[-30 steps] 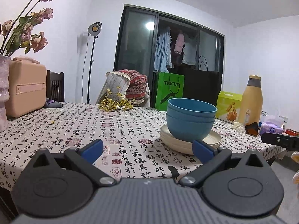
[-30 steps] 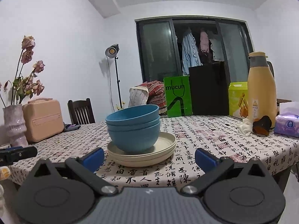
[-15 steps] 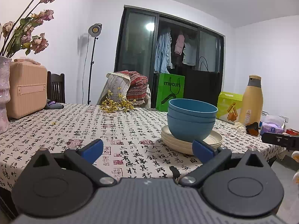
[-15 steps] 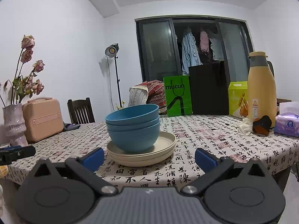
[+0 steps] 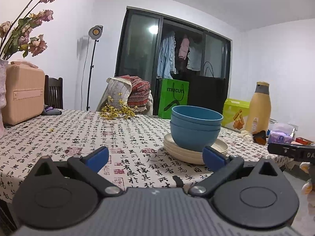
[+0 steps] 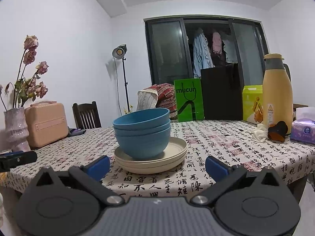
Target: Organize plates and bowls
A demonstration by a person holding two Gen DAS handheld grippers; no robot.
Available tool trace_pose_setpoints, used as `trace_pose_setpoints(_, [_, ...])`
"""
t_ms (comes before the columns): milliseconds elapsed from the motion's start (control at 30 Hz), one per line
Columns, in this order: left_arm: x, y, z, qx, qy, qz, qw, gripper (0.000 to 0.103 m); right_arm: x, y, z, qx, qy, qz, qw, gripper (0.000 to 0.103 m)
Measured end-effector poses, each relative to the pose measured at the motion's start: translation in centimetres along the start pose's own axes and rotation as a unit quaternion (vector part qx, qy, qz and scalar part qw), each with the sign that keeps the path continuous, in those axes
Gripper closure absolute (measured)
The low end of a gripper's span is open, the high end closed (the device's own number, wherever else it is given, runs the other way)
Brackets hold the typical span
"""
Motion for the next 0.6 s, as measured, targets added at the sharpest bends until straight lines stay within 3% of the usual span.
trace_pose_setpoints(600, [-0.09, 0.05, -0.08, 0.01, -0.008, 0.014, 0.9998, 0.0, 0.22, 0.22, -0.35, -0.002, 0.005, 0.004, 1.0, 0.0])
Point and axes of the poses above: each gripper's, at about its wrist camera, not at the fingertips, and x roughly the way its jaws point, y to its left, z to its top, the point moved 10 cm from there along x, roughly the way its jaws point, and after that the axes turned 2 degrees about -x, right-handed, at the moved point
